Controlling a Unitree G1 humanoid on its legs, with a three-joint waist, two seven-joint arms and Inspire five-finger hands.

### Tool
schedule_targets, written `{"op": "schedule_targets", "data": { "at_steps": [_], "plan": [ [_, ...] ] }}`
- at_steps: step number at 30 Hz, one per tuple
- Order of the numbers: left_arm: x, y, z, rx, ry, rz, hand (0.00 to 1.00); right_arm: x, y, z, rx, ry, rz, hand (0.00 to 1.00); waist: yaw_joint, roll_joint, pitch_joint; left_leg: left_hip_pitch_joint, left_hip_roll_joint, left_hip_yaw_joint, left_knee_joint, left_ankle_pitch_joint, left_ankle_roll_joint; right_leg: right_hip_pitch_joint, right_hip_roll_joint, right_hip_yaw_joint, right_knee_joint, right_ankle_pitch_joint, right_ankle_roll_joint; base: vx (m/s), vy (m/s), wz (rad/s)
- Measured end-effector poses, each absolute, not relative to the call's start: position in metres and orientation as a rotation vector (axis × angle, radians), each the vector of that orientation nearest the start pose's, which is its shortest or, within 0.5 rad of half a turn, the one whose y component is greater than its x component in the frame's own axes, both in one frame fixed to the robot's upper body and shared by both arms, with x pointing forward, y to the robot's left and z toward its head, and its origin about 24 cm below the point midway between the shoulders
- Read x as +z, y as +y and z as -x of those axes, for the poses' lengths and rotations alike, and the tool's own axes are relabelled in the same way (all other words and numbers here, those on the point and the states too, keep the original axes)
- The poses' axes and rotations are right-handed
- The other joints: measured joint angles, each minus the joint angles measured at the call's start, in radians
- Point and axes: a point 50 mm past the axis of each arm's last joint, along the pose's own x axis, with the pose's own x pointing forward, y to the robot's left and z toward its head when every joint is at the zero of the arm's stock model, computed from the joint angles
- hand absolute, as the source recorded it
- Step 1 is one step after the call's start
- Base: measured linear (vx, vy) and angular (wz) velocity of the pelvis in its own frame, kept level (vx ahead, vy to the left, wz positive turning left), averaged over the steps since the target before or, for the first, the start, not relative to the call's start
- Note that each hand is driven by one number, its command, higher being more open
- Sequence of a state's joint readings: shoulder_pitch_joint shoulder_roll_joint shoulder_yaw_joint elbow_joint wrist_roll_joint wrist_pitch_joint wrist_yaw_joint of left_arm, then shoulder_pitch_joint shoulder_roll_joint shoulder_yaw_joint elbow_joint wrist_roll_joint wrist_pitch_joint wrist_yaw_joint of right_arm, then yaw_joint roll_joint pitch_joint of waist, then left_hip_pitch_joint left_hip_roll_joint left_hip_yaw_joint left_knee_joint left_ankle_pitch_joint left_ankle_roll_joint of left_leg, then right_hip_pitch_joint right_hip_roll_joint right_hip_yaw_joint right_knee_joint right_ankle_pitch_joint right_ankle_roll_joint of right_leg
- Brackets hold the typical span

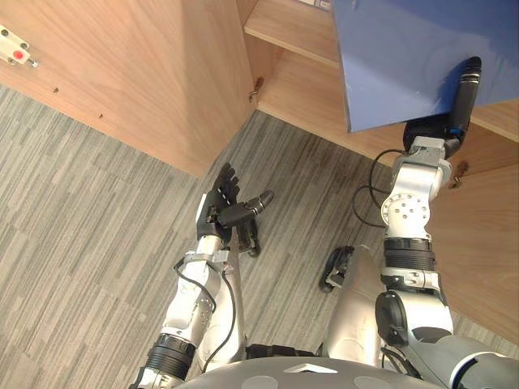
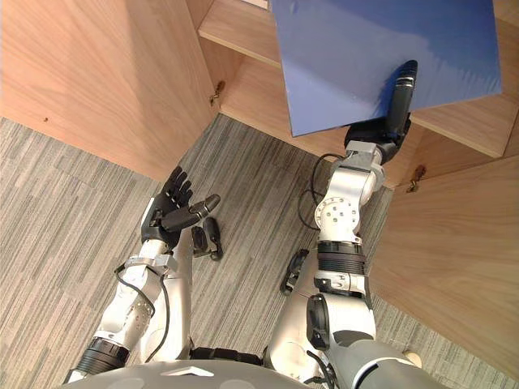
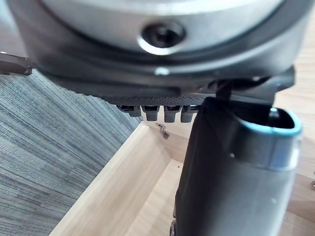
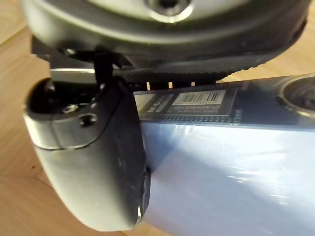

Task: Walk over to the cabinet, pick up the folder, carry it to the office cabinet, place the folder inside the office cabinet, then close the office cabinet door

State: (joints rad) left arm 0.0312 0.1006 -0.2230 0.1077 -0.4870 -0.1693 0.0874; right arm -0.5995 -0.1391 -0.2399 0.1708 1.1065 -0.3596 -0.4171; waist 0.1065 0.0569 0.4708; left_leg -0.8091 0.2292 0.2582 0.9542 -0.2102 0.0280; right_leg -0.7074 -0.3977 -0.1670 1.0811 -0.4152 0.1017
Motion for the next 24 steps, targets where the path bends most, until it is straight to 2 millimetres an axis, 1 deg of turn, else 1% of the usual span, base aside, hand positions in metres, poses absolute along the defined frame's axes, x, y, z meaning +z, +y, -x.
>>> {"op": "schedule_targets", "data": {
  "at_steps": [4,7,10,14,17,19,21,22,24],
  "plan": [
    [0.019,0.128,-0.241,-0.038,0.041,0.369,1.00,0.175,-0.224,-0.331,-0.412,-0.529,-1.223,0.00,-0.002,0.002,-0.002,0.017,0.003,0.008,0.003,-0.009,0.000,0.012,0.001,0.005,-0.002,0.000,0.001,0.01,0.045,-0.05],
    [0.021,0.128,-0.242,-0.028,0.035,0.379,1.00,0.171,-0.223,-0.331,-0.420,-0.518,-1.233,0.00,-0.001,0.007,-0.018,0.016,0.004,0.008,0.003,-0.012,-0.001,0.012,0.002,0.005,-0.005,0.000,0.000,0.01,0.043,-0.01],
    [0.027,0.129,-0.243,-0.022,0.006,0.391,1.00,0.169,-0.224,-0.330,-0.426,-0.515,-1.231,0.00,-0.001,0.012,-0.021,0.016,0.005,0.008,0.003,-0.013,-0.001,0.012,0.002,0.005,-0.006,0.000,0.000,0.01,0.041,0.00],
    [0.028,0.131,-0.243,-0.014,0.000,0.391,1.00,0.169,-0.229,-0.328,-0.444,-0.527,-1.241,0.00,-0.001,0.017,-0.024,0.016,0.005,0.008,0.004,-0.013,-0.001,0.012,0.002,0.005,-0.005,0.000,0.000,0.00,0.020,0.00],
    [0.027,0.131,-0.242,-0.013,0.005,0.391,1.00,0.176,-0.237,-0.326,-0.467,-0.565,-1.266,0.00,0.000,0.017,-0.025,0.016,0.005,0.008,0.005,-0.012,0.000,0.012,0.002,0.005,-0.005,0.000,0.000,0.00,0.033,0.00],
    [0.026,0.131,-0.241,-0.015,0.010,0.390,1.00,0.188,-0.247,-0.326,-0.487,-0.604,-1.297,0.00,0.000,0.019,-0.025,0.016,0.004,0.008,0.006,-0.012,0.000,0.013,0.001,0.005,-0.005,0.001,0.002,0.00,0.042,0.01],
    [0.024,0.132,-0.239,-0.022,0.016,0.384,1.00,0.211,-0.270,-0.328,-0.515,-0.682,-1.311,0.00,0.000,0.024,-0.029,0.016,0.003,0.008,0.011,-0.011,0.002,0.012,-0.001,0.008,0.001,0.003,0.005,0.00,0.020,0.01],
    [0.024,0.133,-0.238,-0.023,0.018,0.379,1.00,0.218,-0.277,-0.329,-0.526,-0.699,-1.302,0.00,0.000,0.026,-0.030,0.015,0.003,0.008,0.013,-0.012,0.003,0.012,-0.001,0.009,0.002,0.003,0.006,0.00,0.000,0.00],
    [0.021,0.135,-0.232,-0.042,0.032,0.365,1.00,0.244,-0.306,-0.331,-0.573,-0.759,-1.290,0.00,-0.003,0.036,-0.036,0.014,0.001,0.007,0.016,-0.012,0.003,0.012,-0.004,0.010,0.006,0.003,0.006,0.00,0.000,0.00]
  ]
}}
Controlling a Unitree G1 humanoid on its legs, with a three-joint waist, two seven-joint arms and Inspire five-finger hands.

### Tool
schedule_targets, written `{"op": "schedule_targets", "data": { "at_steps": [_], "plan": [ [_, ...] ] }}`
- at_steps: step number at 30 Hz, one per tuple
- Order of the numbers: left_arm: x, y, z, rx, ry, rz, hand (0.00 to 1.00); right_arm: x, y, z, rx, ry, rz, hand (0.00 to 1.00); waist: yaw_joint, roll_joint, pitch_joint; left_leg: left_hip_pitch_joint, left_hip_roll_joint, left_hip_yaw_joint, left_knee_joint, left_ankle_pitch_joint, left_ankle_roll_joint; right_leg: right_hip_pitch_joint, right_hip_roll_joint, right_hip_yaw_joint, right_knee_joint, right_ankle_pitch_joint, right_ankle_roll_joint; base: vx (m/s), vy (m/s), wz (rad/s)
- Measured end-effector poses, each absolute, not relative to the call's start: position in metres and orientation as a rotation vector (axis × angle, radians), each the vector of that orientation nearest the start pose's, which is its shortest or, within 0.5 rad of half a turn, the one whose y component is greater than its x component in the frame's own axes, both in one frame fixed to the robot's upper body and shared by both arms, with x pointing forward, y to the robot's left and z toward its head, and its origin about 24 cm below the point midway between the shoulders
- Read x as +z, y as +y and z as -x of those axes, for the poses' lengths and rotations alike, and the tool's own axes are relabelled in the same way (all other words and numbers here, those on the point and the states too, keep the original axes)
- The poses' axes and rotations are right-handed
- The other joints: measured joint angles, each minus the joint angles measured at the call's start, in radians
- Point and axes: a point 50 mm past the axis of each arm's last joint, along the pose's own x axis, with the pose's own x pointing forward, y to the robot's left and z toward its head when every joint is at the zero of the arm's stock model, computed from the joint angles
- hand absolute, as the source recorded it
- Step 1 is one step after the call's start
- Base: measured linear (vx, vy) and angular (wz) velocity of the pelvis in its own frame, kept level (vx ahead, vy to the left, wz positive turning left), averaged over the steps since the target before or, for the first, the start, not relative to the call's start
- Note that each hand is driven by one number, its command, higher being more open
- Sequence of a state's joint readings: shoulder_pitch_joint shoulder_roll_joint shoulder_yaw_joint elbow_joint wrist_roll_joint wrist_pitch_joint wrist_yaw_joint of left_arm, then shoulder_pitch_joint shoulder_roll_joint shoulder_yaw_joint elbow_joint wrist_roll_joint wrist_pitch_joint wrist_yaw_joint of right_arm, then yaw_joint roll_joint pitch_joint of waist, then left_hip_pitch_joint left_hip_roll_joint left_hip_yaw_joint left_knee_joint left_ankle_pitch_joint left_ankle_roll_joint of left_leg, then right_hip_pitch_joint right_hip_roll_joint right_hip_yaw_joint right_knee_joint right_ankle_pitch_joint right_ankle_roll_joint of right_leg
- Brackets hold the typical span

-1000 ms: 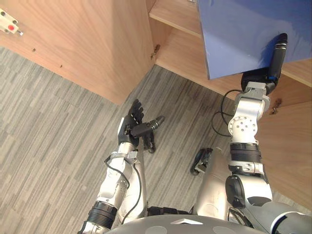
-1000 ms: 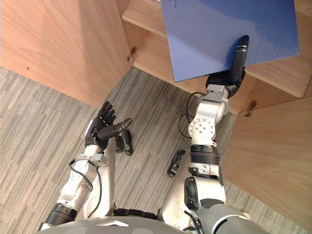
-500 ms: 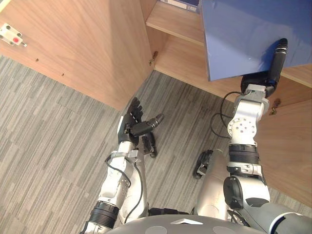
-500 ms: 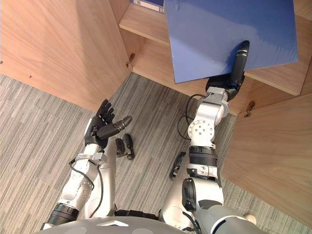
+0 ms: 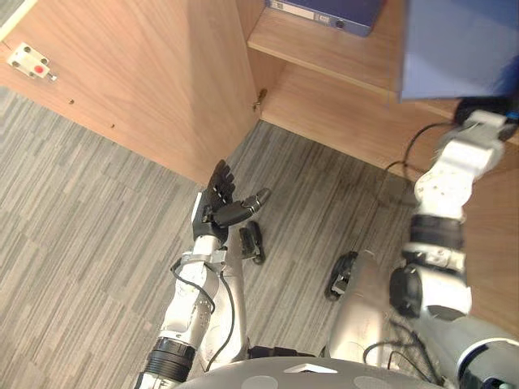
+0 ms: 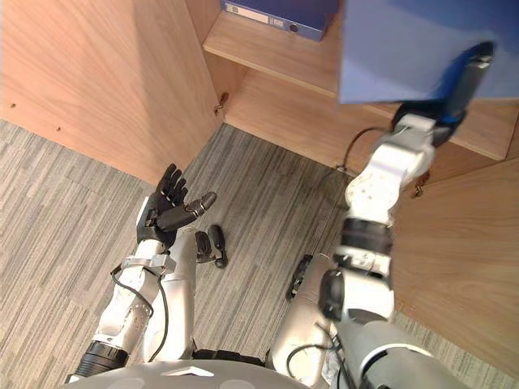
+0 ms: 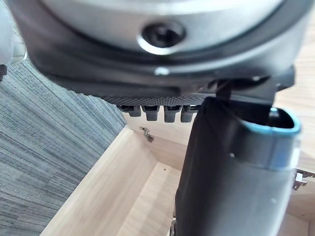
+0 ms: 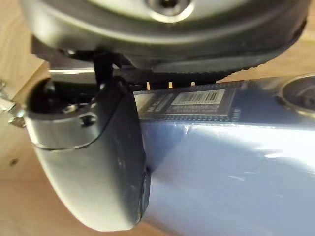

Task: Walk over to the cabinet, pick up the folder, carry it to the office cabinet, place the folder inside the office cabinet, then close the office cabinet door

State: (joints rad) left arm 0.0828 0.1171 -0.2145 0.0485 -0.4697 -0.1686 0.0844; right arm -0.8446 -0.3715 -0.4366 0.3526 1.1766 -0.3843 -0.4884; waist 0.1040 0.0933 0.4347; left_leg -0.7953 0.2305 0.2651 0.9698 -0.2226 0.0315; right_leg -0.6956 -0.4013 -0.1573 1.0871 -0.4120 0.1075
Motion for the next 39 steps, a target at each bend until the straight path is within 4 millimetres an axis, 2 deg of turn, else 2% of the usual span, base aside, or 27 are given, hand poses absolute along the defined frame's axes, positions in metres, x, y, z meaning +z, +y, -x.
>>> {"op": "schedule_targets", "data": {
  "at_steps": [3,8,12,15,25,28,32,39],
  "plan": [
    [0.016,0.134,-0.222,-0.086,0.056,0.357,1.00,0.263,-0.336,-0.329,-0.630,-0.790,-1.310,0.00,-0.001,0.010,-0.006,-0.001,-0.006,-0.001,-0.001,0.000,0.000,-0.001,-0.007,0.000,0.006,-0.001,0.000,0.00,0.000,0.04],
    [0.008,0.132,-0.213,-0.127,0.091,0.348,1.00,0.270,-0.362,-0.326,-0.707,-0.771,-1.271,0.00,-0.009,0.026,-0.016,-0.019,-0.009,-0.003,0.007,0.000,0.000,-0.021,-0.014,0.001,0.023,-0.004,0.002,-0.01,0.027,0.04],
    [0.008,0.130,-0.212,-0.145,0.096,0.343,1.00,0.271,-0.365,-0.332,-0.725,-0.725,-1.268,0.00,-0.015,0.026,-0.016,-0.035,-0.007,-0.008,0.032,0.000,0.000,-0.042,-0.018,0.011,0.059,-0.016,-0.001,-0.02,0.007,0.01],
    [0.007,0.129,-0.211,-0.161,0.098,0.342,1.00,0.273,-0.358,-0.339,-0.708,-0.683,-1.243,0.00,-0.019,0.026,-0.016,-0.046,-0.006,-0.009,0.047,-0.003,-0.005,-0.061,-0.023,0.020,0.091,-0.030,-0.006,-0.05,0.006,0.02],
    [0.009,0.122,-0.213,-0.189,0.099,0.363,1.00,0.267,-0.352,-0.345,-0.696,-0.642,-1.266,0.00,-0.010,0.036,-0.022,-0.123,0.024,-0.023,0.151,-0.029,-0.006,-0.141,-0.016,0.047,0.192,-0.063,-0.014,-0.04,0.033,-0.03],
    [0.012,0.119,-0.217,-0.198,0.084,0.361,1.00,0.258,-0.346,-0.350,-0.697,-0.619,-1.309,0.00,-0.013,0.036,-0.022,-0.138,0.029,-0.030,0.185,-0.042,-0.010,-0.157,-0.016,0.055,0.226,-0.080,-0.011,-0.04,0.028,-0.02],
    [0.017,0.118,-0.222,-0.196,0.067,0.358,1.00,0.224,-0.331,-0.357,-0.726,-0.546,-1.398,0.00,-0.015,0.036,-0.022,-0.146,0.042,-0.034,0.215,-0.055,-0.014,-0.165,-0.011,0.061,0.252,-0.096,-0.019,-0.04,0.019,-0.05],
    [0.023,0.117,-0.228,-0.198,0.044,0.355,1.00,0.185,-0.321,-0.354,-0.795,-0.492,-1.485,0.00,-0.002,0.036,-0.022,-0.188,0.063,-0.040,0.281,-0.084,-0.012,-0.211,0.001,0.085,0.304,-0.108,-0.016,-0.02,0.024,-0.07]
  ]
}}
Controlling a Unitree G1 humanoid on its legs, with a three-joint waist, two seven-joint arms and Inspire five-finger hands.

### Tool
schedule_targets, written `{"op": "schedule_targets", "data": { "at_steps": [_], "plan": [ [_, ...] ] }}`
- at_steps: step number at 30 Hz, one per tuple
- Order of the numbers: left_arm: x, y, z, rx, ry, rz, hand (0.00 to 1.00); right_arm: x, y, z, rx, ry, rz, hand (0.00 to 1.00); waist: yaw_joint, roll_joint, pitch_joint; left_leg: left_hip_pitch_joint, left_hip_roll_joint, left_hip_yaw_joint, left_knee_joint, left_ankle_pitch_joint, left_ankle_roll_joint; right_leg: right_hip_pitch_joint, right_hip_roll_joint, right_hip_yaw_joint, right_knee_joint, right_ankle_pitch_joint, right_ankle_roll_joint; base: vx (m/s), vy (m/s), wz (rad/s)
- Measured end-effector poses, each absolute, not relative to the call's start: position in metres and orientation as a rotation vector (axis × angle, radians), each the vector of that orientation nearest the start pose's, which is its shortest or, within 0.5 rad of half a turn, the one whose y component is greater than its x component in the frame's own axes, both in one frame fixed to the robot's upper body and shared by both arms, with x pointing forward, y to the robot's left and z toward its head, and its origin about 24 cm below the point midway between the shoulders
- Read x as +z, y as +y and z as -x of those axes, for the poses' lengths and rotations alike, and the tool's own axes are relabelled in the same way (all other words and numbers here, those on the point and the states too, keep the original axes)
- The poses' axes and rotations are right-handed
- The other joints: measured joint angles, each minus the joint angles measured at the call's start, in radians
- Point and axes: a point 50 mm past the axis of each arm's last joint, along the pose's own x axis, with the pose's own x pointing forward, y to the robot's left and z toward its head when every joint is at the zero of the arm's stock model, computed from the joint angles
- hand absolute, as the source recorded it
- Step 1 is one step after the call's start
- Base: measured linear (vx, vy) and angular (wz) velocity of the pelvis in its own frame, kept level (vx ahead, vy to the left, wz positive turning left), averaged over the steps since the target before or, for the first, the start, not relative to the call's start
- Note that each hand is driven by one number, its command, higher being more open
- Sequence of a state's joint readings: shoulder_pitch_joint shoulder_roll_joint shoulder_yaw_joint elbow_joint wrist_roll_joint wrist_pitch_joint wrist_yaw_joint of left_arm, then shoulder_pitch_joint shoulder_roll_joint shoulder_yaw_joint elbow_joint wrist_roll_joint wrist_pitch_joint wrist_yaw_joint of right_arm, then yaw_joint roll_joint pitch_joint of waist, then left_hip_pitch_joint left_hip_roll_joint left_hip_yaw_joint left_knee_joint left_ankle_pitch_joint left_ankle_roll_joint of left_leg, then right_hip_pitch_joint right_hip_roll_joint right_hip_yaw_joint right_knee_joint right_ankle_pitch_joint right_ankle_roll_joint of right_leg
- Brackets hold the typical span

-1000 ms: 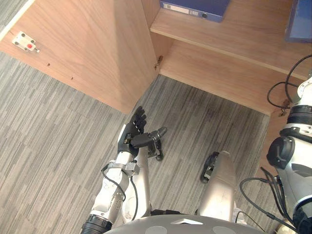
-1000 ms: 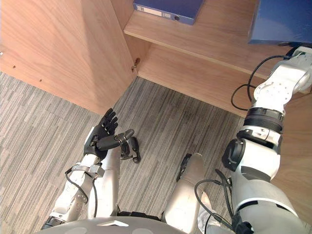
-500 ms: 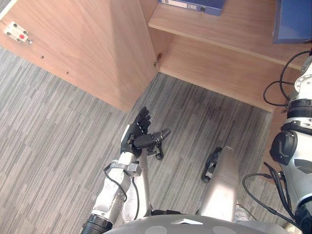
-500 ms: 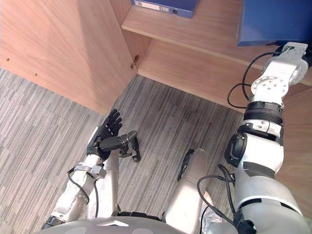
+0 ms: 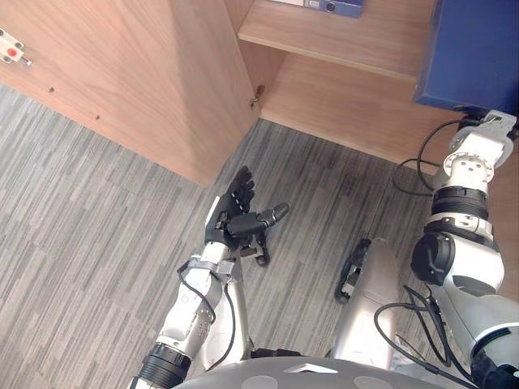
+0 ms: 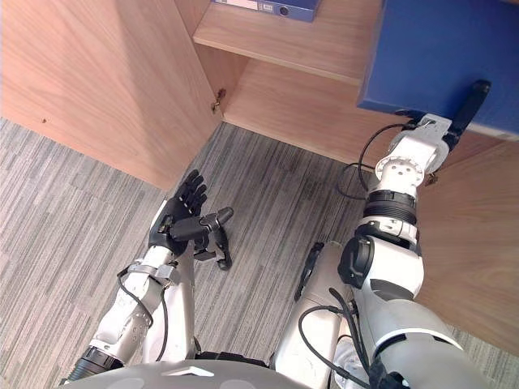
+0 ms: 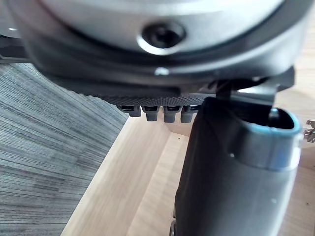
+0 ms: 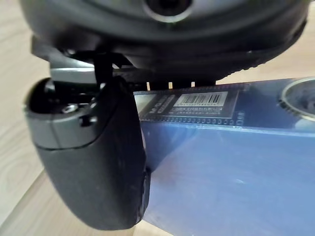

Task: Walk over to the cabinet, pick up the folder, carry it to the office cabinet, place the folder inside the office cabinet, then close the office cabinet door

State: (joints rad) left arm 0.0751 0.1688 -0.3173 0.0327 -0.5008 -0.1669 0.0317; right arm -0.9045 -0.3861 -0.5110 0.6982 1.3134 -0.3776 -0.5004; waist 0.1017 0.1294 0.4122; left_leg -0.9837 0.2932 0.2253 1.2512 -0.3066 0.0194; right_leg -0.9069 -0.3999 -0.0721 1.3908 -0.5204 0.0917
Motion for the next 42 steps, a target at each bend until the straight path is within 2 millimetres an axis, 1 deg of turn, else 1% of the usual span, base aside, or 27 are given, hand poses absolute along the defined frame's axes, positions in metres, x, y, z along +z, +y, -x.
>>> {"op": "schedule_targets", "data": {
  "at_steps": [1,4,9,12,14,19,21,22,24,25,31,34,38,42],
  "plan": [
    [0.024,0.116,-0.229,-0.201,0.039,0.354,1.00,0.180,-0.320,-0.352,-0.802,-0.489,-1.485,0.00,0.000,0.000,0.000,-0.003,0.003,-0.002,0.010,-0.007,-0.001,-0.002,0.000,0.002,0.009,-0.005,-0.001,0.00,0.000,0.00],
    [0.024,0.116,-0.229,-0.200,0.039,0.354,1.00,0.173,-0.317,-0.350,-0.804,-0.486,-1.509,0.00,-0.001,0.000,0.000,-0.003,0.006,-0.001,0.020,-0.016,0.000,-0.006,0.001,0.007,0.016,-0.015,-0.004,-0.02,0.015,-0.04],
    [0.024,0.116,-0.230,-0.202,0.039,0.355,1.00,0.160,-0.316,-0.347,-0.836,-0.464,-1.524,0.00,0.000,0.000,0.000,-0.003,0.006,0.002,0.020,-0.018,-0.001,-0.010,0.001,0.014,0.017,-0.017,-0.001,-0.01,0.004,-0.01],
    [0.024,0.116,-0.230,-0.207,0.038,0.356,1.00,0.156,-0.312,-0.348,-0.843,-0.452,-1.549,0.00,0.001,0.000,0.000,-0.003,0.005,0.002,0.017,-0.018,-0.001,-0.009,0.001,0.012,0.014,-0.014,-0.003,0.00,0.000,0.00],
    [0.024,0.116,-0.229,-0.213,0.039,0.358,1.00,0.156,-0.312,-0.348,-0.843,-0.453,-1.551,0.00,0.002,0.000,0.000,0.000,0.004,0.002,0.013,-0.018,-0.001,-0.002,0.000,0.009,0.008,-0.012,0.000,0.00,0.007,0.02],
    [0.019,0.118,-0.225,-0.220,0.061,0.351,1.00,0.170,-0.314,-0.345,-0.807,-0.507,-1.553,0.00,0.003,0.000,0.000,0.034,-0.004,0.006,-0.021,-0.017,-0.001,0.040,-0.001,-0.004,-0.035,-0.005,0.010,0.01,0.025,0.02],
    [0.018,0.120,-0.223,-0.234,0.069,0.344,1.00,0.181,-0.318,-0.343,-0.788,-0.542,-1.538,0.00,0.003,0.000,0.000,0.043,-0.006,0.009,-0.034,-0.017,-0.001,0.052,-0.001,-0.009,-0.053,-0.001,0.014,0.04,0.051,0.00],
    [0.017,0.120,-0.222,-0.249,0.075,0.347,1.00,0.191,-0.324,-0.342,-0.776,-0.572,-1.523,0.00,0.006,0.000,0.000,0.045,-0.006,0.014,-0.036,-0.018,0.002,0.052,-0.002,-0.007,-0.059,0.001,0.016,0.04,0.056,-0.02],
    [0.014,0.121,-0.220,-0.248,0.089,0.357,1.00,0.203,-0.327,-0.342,-0.755,-0.597,-1.514,0.00,0.005,0.000,0.000,0.045,-0.006,0.015,-0.035,-0.017,0.008,0.052,-0.003,-0.008,-0.061,0.001,0.017,0.03,0.050,-0.02],
    [0.013,0.120,-0.219,-0.253,0.095,0.358,1.00,0.214,-0.329,-0.342,-0.732,-0.618,-1.499,0.00,0.005,0.000,0.000,0.044,-0.006,0.015,-0.034,-0.018,0.009,0.053,-0.003,-0.008,-0.063,0.001,0.017,0.03,0.047,-0.01],
    [0.009,0.118,-0.215,-0.272,0.118,0.365,1.00,0.255,-0.333,-0.345,-0.645,-0.660,-1.399,0.00,0.001,0.001,0.000,0.044,-0.006,0.014,-0.034,-0.019,0.008,0.053,-0.004,-0.010,-0.061,0.000,0.016,0.01,0.008,0.00],
    [0.007,0.117,-0.213,-0.285,0.128,0.371,1.00,0.262,-0.332,-0.348,-0.639,-0.653,-1.383,0.00,0.001,0.001,0.001,0.043,-0.007,0.014,-0.034,-0.023,0.004,0.053,-0.007,-0.011,-0.060,-0.002,0.016,0.00,0.000,0.00],
    [0.005,0.113,-0.210,-0.319,0.142,0.361,1.00,0.261,-0.328,-0.355,-0.638,-0.608,-1.374,0.00,0.001,0.007,0.001,0.038,-0.010,0.014,-0.033,-0.026,0.000,0.049,-0.011,-0.013,-0.059,-0.002,0.016,-0.01,0.026,0.02],
    [0.005,0.113,-0.209,-0.322,0.146,0.373,1.00,0.258,-0.324,-0.360,-0.632,-0.560,-1.347,0.00,0.002,0.012,0.002,0.018,-0.012,0.013,-0.024,-0.019,0.012,0.032,-0.015,-0.012,-0.050,-0.003,0.016,0.00,0.037,0.02]
  ]
}}
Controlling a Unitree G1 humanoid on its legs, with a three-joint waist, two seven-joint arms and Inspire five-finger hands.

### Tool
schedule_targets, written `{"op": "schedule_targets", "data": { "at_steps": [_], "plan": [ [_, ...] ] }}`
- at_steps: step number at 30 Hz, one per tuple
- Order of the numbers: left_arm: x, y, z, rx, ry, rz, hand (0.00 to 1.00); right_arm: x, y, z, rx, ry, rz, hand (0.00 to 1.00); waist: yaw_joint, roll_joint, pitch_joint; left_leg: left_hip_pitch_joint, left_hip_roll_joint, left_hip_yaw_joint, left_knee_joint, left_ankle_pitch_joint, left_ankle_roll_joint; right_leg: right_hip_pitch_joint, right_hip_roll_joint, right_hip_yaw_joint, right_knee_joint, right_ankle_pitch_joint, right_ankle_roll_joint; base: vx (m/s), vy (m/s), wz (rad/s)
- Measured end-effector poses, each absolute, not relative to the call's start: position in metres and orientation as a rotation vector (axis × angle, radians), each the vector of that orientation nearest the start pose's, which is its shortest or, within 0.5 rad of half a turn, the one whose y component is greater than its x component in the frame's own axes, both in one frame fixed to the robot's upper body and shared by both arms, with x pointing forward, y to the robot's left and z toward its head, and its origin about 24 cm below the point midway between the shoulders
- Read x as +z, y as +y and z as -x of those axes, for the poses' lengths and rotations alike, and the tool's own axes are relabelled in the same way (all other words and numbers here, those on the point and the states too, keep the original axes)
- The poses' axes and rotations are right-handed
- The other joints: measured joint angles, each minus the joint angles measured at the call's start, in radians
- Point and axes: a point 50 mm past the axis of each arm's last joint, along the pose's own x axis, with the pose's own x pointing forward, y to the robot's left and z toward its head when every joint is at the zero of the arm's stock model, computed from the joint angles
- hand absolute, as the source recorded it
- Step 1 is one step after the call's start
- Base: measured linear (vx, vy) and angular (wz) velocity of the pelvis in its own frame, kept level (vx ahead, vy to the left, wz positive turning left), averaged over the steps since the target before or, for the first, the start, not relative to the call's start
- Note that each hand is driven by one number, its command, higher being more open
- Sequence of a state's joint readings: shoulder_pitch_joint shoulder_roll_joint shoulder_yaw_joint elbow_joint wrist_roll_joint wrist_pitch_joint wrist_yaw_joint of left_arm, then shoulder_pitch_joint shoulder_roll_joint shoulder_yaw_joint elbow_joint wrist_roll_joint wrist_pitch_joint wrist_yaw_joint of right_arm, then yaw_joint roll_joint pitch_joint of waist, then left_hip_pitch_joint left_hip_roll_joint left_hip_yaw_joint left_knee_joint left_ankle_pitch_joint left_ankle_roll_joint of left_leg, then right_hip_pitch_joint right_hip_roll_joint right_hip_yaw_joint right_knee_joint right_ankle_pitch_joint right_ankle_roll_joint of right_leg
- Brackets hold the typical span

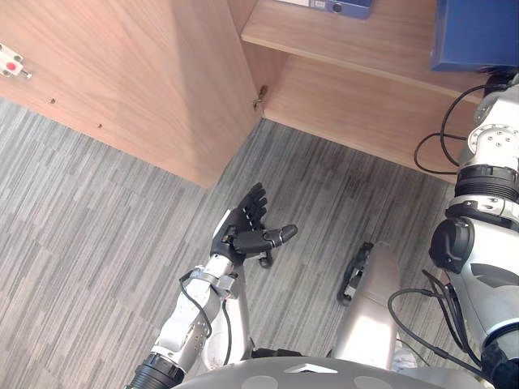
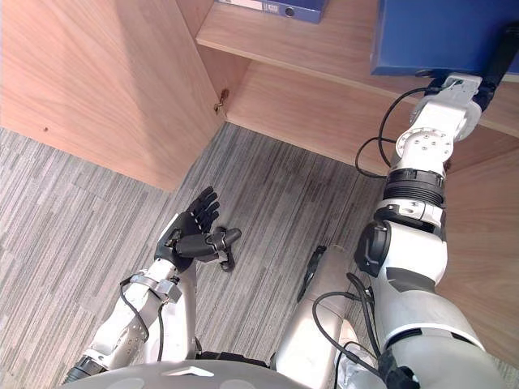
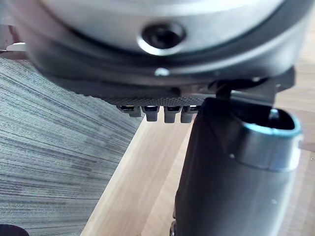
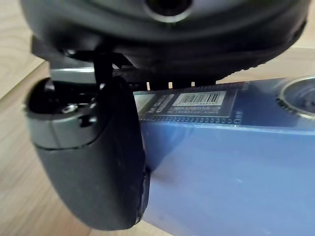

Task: Walk over to the cabinet, pick up the folder, carry it to the office cabinet, place the folder inside the office cabinet, then close the office cabinet door

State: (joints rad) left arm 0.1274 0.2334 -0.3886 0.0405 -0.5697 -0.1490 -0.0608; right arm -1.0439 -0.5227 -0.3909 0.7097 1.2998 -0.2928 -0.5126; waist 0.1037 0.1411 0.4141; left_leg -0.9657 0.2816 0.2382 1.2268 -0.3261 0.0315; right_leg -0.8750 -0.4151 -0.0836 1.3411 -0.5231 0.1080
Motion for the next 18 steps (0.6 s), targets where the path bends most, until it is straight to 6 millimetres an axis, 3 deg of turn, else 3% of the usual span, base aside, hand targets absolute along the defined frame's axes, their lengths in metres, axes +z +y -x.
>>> {"op": "schedule_targets", "data": {
  "at_steps": [9,18],
  "plan": [
    [0.0052,0.1129,-0.2098,-0.322,0.147,0.389,1.00,0.2627,-0.3153,-0.3679,-0.607,-0.515,-1.311,0.00,-0.001,0.013,0.002,-0.022,0.005,-0.002,0.029,-0.008,0.004,-0.024,-0.001,0.009,0.027,-0.006,0.002,-0.01,0.030,-0.01],
    [0.0052,0.1129,-0.2099,-0.322,0.147,0.389,1.00,0.2613,-0.3229,-0.3662,-0.634,-0.510,-1.294,0.00,-0.003,0.014,0.002,-0.025,0.006,-0.002,0.031,-0.008,0.004,-0.030,0.000,0.011,0.029,-0.006,0.002,-0.01,0.005,0.00]
  ]
}}
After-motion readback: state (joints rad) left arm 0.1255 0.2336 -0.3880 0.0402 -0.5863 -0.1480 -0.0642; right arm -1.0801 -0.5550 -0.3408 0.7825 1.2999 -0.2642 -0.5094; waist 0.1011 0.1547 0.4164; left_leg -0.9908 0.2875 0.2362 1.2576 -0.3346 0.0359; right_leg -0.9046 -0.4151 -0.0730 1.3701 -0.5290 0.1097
